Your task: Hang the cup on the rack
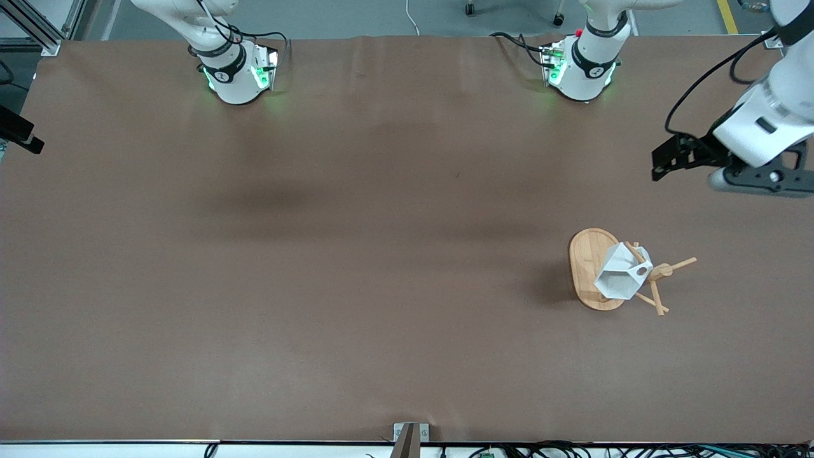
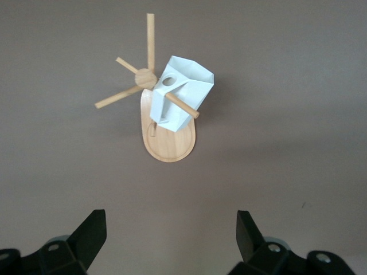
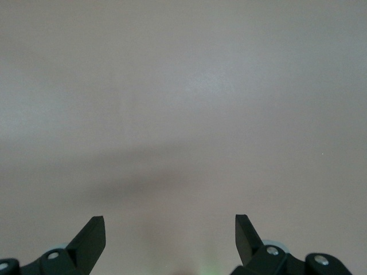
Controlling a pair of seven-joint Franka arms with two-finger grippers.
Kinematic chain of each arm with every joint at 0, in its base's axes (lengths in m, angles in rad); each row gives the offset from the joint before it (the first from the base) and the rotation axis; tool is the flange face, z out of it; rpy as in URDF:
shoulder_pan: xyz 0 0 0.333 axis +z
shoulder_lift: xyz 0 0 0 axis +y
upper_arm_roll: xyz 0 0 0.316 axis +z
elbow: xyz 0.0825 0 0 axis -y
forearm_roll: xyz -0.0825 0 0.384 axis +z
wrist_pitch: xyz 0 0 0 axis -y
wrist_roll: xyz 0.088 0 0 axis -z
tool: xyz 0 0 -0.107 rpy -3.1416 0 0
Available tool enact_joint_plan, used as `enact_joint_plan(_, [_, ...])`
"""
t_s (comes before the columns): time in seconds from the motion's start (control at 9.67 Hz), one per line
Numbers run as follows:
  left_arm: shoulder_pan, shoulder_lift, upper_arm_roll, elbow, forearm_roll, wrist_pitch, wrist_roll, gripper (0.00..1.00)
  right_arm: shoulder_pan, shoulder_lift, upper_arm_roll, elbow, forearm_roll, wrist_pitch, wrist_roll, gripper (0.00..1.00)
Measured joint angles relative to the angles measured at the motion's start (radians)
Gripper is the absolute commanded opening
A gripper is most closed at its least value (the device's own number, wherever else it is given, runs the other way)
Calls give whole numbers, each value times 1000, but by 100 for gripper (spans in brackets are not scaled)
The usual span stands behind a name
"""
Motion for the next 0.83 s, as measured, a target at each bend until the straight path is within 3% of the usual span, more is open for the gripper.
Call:
enact_joint_plan(0.21, [28,1,-11,82,2,-67,34,100,0,0,0,0,0,0,0,100])
enact_joint_plan(0.31, [68,1,-53,104,2,-88,35,100,0,0,0,0,0,0,0,100])
enact_joint_plan(0.52, [133,-2,-137,112,4,-106,1,100,0,0,-2,0,0,0,0,100])
enact_joint_plan(0.83, [135,-34,-156,92,33,-123,-32,100,0,0,-3,0,0,0,0,100])
